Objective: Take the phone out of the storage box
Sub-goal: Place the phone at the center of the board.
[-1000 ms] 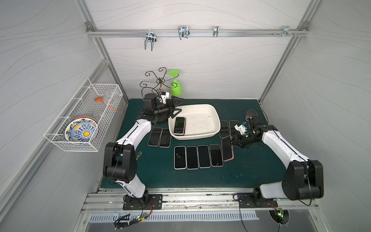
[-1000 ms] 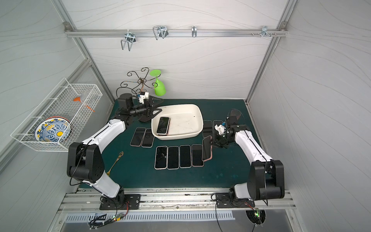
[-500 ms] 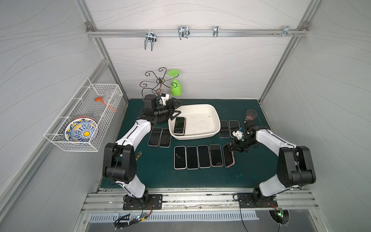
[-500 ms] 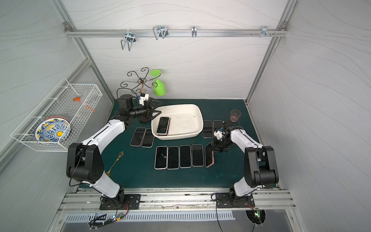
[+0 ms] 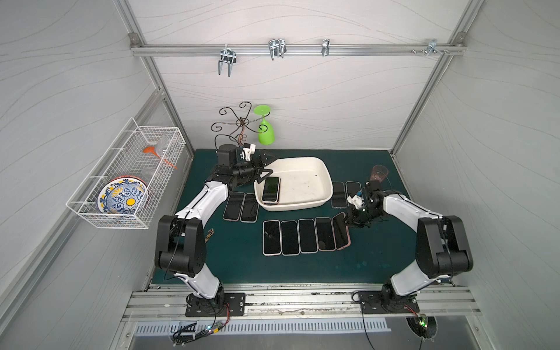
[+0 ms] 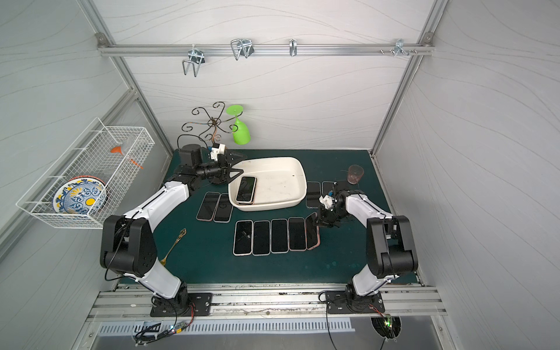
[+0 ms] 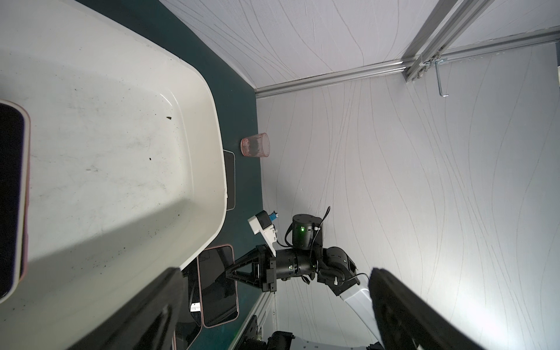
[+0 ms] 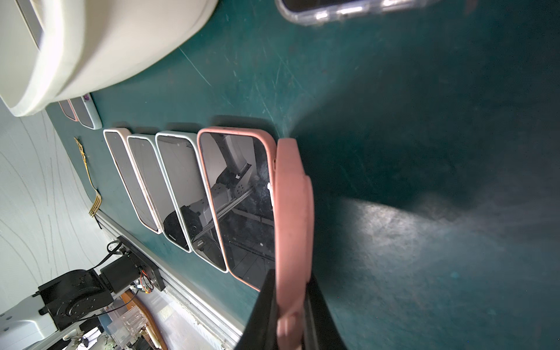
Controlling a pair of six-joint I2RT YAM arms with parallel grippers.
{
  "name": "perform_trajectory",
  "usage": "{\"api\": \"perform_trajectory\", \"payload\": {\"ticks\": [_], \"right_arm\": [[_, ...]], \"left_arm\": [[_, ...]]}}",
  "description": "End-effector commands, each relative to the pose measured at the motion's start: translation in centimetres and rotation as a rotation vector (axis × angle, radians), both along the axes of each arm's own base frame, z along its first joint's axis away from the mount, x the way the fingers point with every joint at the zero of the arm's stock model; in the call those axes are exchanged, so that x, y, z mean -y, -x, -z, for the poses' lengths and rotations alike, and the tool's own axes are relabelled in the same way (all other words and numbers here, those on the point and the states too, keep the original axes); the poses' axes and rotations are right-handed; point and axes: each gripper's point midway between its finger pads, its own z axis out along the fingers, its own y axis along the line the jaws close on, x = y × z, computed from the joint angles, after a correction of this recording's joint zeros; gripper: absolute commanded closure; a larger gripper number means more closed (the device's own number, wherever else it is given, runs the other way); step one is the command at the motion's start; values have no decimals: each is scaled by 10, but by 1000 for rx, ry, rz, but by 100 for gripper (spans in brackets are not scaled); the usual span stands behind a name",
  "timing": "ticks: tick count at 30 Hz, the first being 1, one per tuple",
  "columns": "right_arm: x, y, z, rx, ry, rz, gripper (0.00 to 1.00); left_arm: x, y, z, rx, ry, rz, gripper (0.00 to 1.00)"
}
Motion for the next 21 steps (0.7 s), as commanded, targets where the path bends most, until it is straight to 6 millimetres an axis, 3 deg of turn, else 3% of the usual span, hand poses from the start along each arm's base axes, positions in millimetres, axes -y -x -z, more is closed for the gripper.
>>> {"api": "perform_trajectory", "payload": {"ticks": [1, 4, 12, 15, 17, 21], "right_arm": [[10, 10, 26, -73, 84, 11, 80], [14, 9, 25, -73, 94, 31, 67], [24, 5, 28, -81, 85, 82, 50], [26, 4, 30, -83, 92, 88, 28], [29, 2, 27, -69, 102, 99, 18], [36, -9, 10, -8, 120, 136, 6]], "left_arm": [[2, 3, -16, 81, -7, 15, 0], [1, 3, -14, 77, -14, 13, 0], [-3, 3, 6, 26, -96, -14, 0], [-10, 7, 30, -45, -257, -28, 0], [-16, 8, 44, -84, -374, -41, 0], [-32, 5, 62, -85, -654, -77, 0]]}}
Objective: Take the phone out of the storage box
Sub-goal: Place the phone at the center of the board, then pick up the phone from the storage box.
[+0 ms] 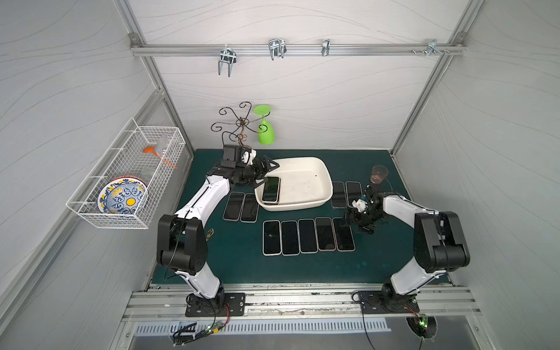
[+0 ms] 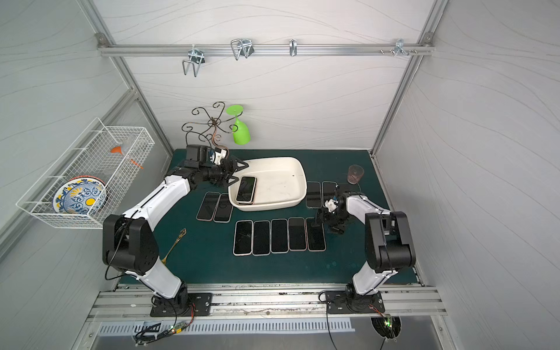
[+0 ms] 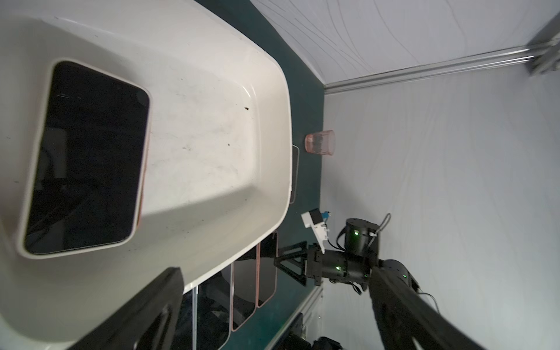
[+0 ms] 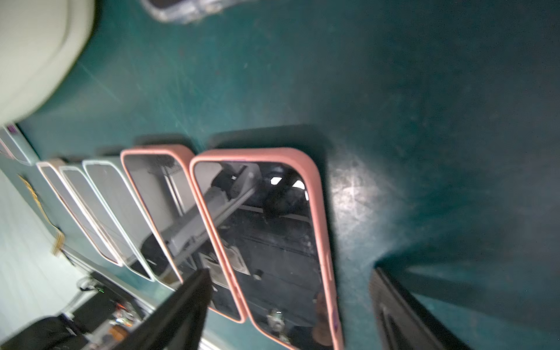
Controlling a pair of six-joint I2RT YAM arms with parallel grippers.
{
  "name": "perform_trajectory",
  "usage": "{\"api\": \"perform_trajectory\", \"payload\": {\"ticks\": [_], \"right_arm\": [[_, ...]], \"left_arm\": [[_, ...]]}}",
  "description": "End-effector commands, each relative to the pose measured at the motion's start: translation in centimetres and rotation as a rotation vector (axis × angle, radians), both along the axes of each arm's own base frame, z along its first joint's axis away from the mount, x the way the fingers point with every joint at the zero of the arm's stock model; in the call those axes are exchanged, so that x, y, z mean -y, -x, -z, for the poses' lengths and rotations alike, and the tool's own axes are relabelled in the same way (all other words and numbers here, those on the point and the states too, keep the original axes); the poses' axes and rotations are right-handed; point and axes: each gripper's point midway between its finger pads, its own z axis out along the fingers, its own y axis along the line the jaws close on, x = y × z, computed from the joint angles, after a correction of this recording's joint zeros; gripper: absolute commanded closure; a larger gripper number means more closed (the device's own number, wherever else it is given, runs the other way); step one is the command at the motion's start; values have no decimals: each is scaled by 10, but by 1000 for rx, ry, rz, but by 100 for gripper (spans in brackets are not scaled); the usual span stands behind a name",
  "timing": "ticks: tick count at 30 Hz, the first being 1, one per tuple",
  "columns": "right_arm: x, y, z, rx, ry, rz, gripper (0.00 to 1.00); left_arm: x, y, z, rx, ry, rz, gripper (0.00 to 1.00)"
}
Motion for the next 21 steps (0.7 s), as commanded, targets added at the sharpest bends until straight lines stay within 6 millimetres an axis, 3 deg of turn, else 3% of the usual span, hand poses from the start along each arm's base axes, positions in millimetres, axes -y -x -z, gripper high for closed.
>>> {"api": "perform_trajectory", "payload": {"ticks": [1, 7, 12, 13, 16, 21], "right_arm": [[9, -11, -21, 69, 27, 31, 2], [6, -37, -76, 224, 23, 58, 1], [-11, -48, -107, 304, 7, 10, 1], [-16, -50, -110, 312, -1, -1, 2], [-31, -52, -115, 325, -24, -40, 1], [-50, -55, -109, 317, -47, -93, 1]], "left_arm": [[-19, 4, 23, -2, -332, 12, 0], [-23, -8, 45, 12, -660, 68, 0], [-19, -19, 74, -20, -818, 134, 0], [-17, -25, 70, -2, -846, 132, 0], [-22, -33, 85, -18, -961, 143, 0], [-18, -38, 112, -60, -988, 177, 0]]}}
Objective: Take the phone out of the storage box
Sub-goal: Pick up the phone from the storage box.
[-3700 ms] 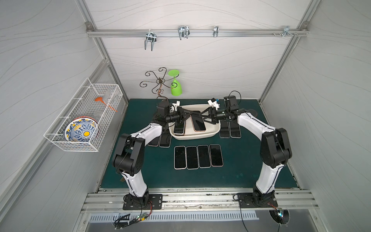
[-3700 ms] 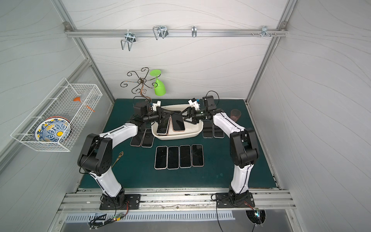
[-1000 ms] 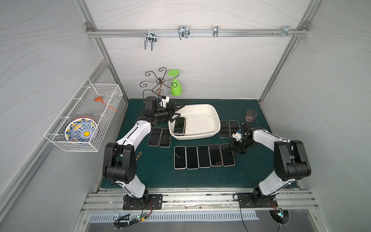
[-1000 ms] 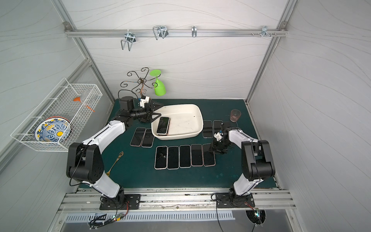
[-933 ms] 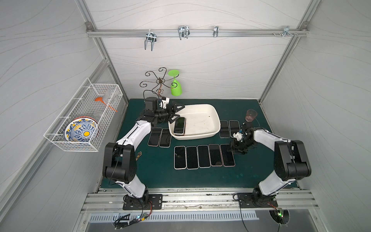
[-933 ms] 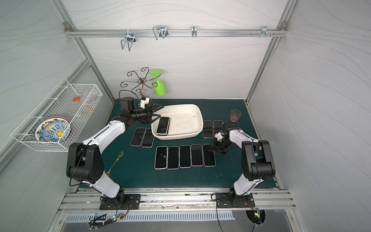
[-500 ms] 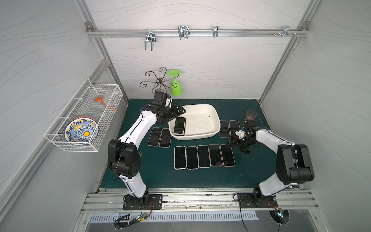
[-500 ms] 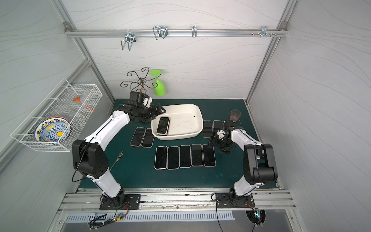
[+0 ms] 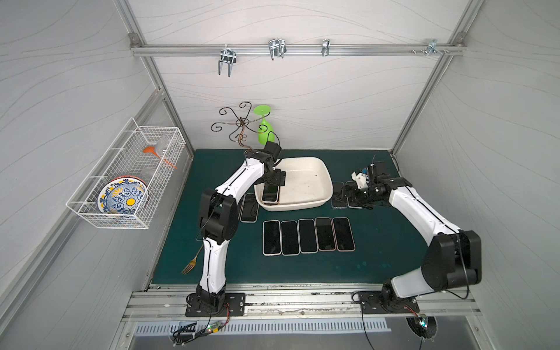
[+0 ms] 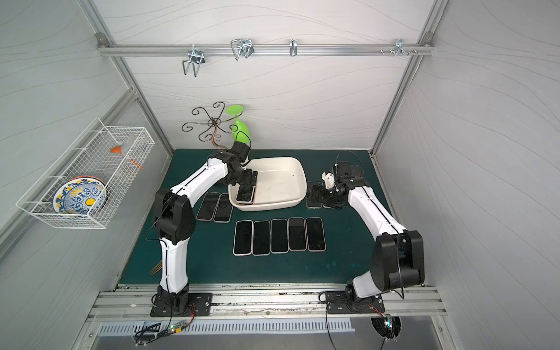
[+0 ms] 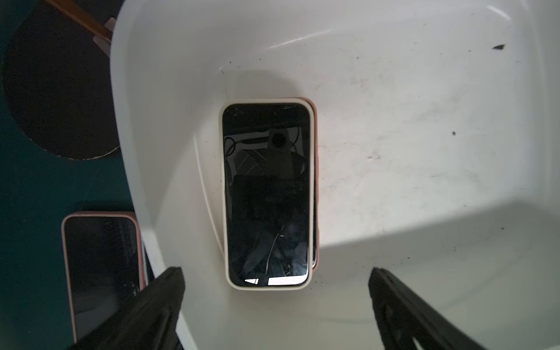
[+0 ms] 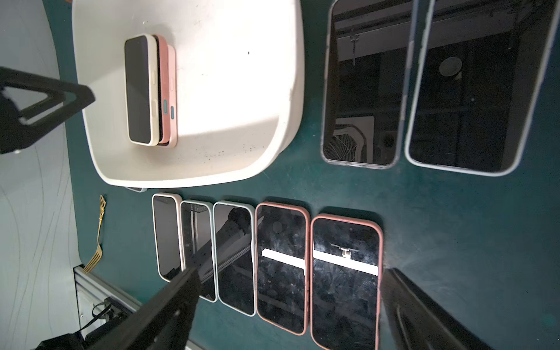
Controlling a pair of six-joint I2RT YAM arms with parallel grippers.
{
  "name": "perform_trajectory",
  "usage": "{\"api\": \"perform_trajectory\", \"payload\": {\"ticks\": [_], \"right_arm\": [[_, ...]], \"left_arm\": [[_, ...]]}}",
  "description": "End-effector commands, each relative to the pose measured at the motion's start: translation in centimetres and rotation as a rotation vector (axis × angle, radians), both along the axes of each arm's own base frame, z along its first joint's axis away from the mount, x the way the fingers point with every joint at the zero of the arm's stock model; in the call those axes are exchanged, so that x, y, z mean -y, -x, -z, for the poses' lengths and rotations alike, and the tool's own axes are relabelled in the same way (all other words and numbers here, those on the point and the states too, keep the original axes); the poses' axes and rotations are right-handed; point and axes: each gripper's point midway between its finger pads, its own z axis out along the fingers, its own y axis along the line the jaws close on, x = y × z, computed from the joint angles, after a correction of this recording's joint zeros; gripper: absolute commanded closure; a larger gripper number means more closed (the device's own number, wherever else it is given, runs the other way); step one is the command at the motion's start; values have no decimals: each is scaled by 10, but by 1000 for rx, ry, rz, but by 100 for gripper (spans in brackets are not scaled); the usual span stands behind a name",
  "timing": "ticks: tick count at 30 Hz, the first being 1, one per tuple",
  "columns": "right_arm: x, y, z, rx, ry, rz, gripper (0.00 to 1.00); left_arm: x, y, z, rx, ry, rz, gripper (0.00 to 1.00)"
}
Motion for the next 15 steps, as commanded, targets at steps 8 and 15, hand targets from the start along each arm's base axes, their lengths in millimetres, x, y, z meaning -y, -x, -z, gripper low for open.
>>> {"api": "perform_trajectory", "payload": {"ticks": [8, 15], "right_arm": [[-22, 1, 8, -36, -33, -65, 1], [-27, 3, 13, -44, -44, -80, 2]], "left_arm": [[-3, -11, 29, -43, -95, 31, 0], [-1, -11, 50, -76, -93, 31, 1]]}}
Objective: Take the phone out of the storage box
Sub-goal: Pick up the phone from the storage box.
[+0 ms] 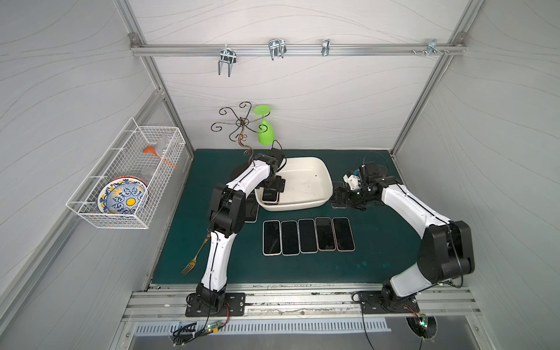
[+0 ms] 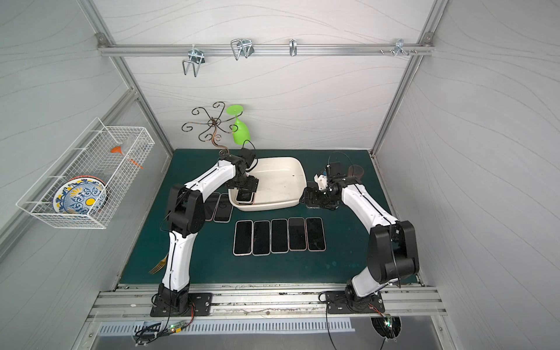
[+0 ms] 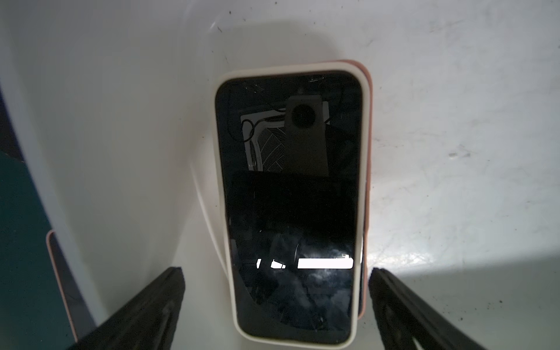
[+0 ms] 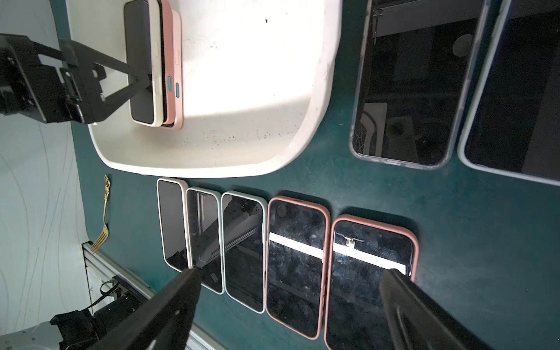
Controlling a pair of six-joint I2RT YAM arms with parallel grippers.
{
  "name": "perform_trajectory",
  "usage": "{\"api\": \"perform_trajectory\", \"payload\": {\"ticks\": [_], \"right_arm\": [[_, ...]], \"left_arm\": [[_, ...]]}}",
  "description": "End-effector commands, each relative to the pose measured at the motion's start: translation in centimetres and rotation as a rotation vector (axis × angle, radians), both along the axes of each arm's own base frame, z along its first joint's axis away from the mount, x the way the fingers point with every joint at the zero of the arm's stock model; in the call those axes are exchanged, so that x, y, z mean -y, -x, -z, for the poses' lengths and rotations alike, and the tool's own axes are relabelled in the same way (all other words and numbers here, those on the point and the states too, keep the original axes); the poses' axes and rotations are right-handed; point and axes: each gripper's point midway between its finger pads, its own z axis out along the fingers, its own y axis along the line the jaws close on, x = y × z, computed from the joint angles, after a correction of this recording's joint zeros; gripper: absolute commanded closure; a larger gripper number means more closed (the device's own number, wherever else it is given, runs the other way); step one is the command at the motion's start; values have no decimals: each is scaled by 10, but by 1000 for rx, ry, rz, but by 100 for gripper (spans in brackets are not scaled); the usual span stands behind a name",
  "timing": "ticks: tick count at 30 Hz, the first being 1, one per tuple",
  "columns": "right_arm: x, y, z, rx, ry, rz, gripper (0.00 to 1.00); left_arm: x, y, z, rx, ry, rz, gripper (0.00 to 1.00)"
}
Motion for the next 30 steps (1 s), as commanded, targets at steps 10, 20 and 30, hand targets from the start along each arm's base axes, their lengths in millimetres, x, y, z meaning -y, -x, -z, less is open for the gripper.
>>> {"api": "perform_trajectory", "payload": {"ticks": [10, 20, 30], "right_arm": [[-10, 2, 5, -13, -23, -33, 1], [-9, 4, 5, -13, -16, -34, 2], [-27, 2, -3, 2, -66, -70, 1]], "left_arm": [[8, -4, 23, -31, 14, 15, 5], [5, -4, 22, -16, 6, 8, 25], [14, -11, -18, 73, 79, 26, 58]]}}
